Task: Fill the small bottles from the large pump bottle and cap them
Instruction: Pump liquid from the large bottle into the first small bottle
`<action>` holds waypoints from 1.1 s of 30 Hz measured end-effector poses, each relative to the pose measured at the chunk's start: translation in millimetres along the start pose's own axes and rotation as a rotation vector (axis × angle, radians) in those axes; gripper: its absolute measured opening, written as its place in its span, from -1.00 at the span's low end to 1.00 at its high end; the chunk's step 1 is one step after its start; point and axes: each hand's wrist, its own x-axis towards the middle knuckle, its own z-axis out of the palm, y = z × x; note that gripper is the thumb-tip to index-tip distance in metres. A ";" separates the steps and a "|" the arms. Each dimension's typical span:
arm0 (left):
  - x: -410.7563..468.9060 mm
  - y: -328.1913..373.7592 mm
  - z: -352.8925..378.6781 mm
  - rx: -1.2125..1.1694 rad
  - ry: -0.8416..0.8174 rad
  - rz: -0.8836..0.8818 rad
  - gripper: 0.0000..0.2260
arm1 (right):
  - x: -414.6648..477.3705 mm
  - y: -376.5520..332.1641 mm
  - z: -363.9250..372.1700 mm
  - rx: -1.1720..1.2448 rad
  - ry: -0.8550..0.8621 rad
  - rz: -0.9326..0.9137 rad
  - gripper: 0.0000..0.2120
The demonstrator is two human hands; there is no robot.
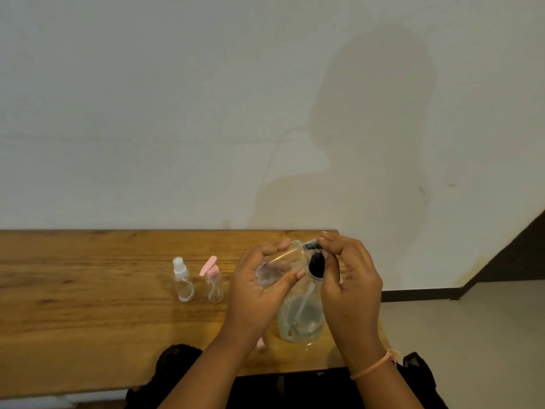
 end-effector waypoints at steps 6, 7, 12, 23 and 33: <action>1.7 -0.4 -3.2 0.015 -0.039 0.012 -0.65 | -8.1 5.0 2.4 -0.017 0.016 -0.031 -0.77; 2.3 -1.3 -4.0 0.020 -0.041 0.011 -0.66 | -9.7 6.8 3.2 -0.021 0.017 -0.045 -0.78; 6.3 -9.4 -7.9 0.069 -0.052 -0.024 -0.70 | -9.9 14.3 9.0 -0.048 -0.016 -0.050 -0.78; 1.2 -1.6 -4.5 0.076 -0.039 0.048 -0.65 | -3.7 0.0 -0.5 0.080 0.001 0.003 -0.71; 4.7 -10.7 -7.6 0.112 -0.054 0.000 -0.70 | -10.0 18.0 6.4 -0.003 -0.025 -0.050 -0.78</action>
